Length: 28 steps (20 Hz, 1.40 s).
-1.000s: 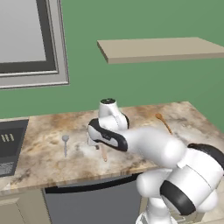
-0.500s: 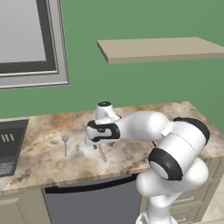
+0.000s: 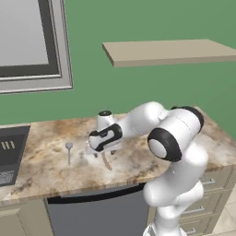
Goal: Organize the utensils by type. Pick up the wooden spoons from the counter and place them in the open cabinet. Then pick up the metallic utensils from the counter and place them in the open drawer.
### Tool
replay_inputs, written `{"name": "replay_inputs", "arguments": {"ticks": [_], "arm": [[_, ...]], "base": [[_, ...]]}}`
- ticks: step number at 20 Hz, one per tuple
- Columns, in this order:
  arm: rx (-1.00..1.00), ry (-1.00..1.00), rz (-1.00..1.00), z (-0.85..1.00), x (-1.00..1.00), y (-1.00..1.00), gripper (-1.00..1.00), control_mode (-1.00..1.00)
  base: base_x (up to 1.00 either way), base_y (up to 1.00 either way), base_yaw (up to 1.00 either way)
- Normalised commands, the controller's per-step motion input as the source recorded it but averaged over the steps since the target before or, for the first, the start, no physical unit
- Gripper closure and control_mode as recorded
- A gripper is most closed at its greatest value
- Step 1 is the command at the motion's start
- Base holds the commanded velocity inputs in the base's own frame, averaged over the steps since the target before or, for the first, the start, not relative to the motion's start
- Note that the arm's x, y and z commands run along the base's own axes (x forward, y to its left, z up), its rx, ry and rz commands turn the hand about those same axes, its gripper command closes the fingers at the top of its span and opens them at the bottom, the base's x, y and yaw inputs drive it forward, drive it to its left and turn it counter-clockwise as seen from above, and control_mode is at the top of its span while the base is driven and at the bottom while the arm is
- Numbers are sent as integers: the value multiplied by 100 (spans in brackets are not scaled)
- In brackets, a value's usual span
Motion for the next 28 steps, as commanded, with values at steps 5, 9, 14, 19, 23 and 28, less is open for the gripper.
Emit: {"name": "replay_inputs", "arguments": {"ticks": [5,9,14,19,23,28], "arm": [[0,0,0,-36,32,26,-100,-100],[0,3,0,-37,28,11,-100,-100],[-4,12,-6,-63,2,3,100,-100],[0,1,-7,-72,-15,-3,100,-100],[6,0,-6,-31,-9,-20,100,-100],[21,-5,0,30,-27,-34,100,-100]], "base": [[0,0,0],[0,0,0],[0,0,0],[0,0,0],[0,0,0],[0,0,0]]}}
